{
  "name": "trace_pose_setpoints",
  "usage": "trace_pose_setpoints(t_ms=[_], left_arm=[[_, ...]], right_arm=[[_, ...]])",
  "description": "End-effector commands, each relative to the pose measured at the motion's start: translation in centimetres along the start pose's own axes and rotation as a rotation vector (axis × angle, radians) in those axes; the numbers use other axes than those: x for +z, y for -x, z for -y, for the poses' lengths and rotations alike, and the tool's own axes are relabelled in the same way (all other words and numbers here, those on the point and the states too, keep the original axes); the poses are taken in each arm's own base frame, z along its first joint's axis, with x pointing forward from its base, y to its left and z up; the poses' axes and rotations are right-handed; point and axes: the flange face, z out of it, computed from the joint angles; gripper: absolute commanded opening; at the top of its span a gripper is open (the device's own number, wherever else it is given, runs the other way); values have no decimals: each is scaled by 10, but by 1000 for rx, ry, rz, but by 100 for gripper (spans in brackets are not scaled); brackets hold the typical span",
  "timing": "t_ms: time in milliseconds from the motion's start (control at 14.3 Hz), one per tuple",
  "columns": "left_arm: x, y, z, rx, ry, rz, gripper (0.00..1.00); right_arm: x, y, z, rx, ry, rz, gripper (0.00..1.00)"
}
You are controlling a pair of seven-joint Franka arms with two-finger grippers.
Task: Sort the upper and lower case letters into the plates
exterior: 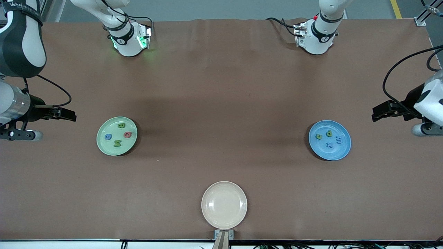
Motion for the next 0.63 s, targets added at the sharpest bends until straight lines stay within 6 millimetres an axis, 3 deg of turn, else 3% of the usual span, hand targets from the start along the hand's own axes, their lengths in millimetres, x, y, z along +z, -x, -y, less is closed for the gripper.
trace_pose_setpoints(t_ms=[0,350,561], left_arm=[[-11,8,10,-15,18,12,100],[-24,15,44,9,64,1,100],[-31,19,39,4,49,-12,100]], right_arm=[[-11,13,-5,-4,5,8,100],[-40,20,-8,5,2,12,100],[-42,22,-17,20,-5,34,100]])
